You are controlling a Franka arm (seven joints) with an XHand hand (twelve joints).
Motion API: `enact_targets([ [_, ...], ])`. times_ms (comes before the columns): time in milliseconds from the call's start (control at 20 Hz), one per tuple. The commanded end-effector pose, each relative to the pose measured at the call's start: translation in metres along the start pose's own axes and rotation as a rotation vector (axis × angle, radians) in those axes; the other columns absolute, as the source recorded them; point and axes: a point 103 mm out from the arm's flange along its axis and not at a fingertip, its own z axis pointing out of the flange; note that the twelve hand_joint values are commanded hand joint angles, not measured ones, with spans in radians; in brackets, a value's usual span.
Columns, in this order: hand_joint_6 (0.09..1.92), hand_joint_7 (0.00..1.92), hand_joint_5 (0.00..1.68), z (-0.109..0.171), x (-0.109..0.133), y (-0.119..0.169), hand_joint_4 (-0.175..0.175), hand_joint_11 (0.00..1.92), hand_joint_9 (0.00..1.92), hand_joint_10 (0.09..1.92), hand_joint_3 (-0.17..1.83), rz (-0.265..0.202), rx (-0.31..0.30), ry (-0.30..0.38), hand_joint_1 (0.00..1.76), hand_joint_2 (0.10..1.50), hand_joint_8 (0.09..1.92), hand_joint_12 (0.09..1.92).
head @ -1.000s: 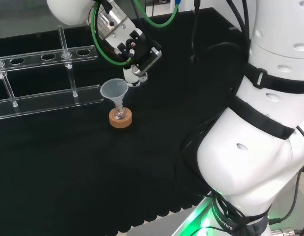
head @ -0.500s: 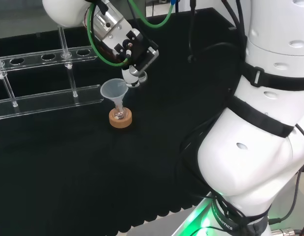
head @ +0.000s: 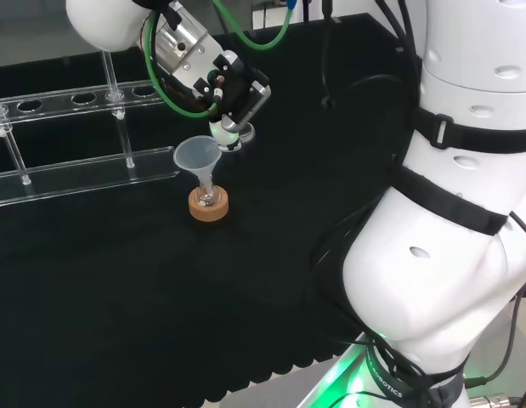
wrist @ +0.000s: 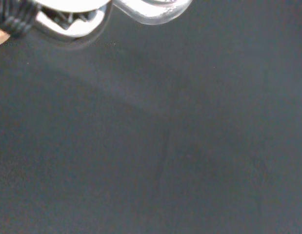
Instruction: Pour all the NaCl from the weighing funnel into the round-bottom flask.
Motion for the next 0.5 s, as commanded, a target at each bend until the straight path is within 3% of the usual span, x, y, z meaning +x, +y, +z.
enact_targets([
  [50, 0.90, 0.59, 1.16, -0.0024, 0.0009, -0.0005, 0.175, 0.70, 0.96, 0.38, 0.72, 0.007, 0.003, -0.021, 1.09, 0.67, 0.67, 1.13],
  [500, 0.90, 0.59, 1.16, -0.0066, 0.0007, -0.0015, 0.175, 0.70, 0.96, 0.38, 0.72, 0.021, 0.009, -0.047, 1.09, 0.67, 0.67, 1.13],
])
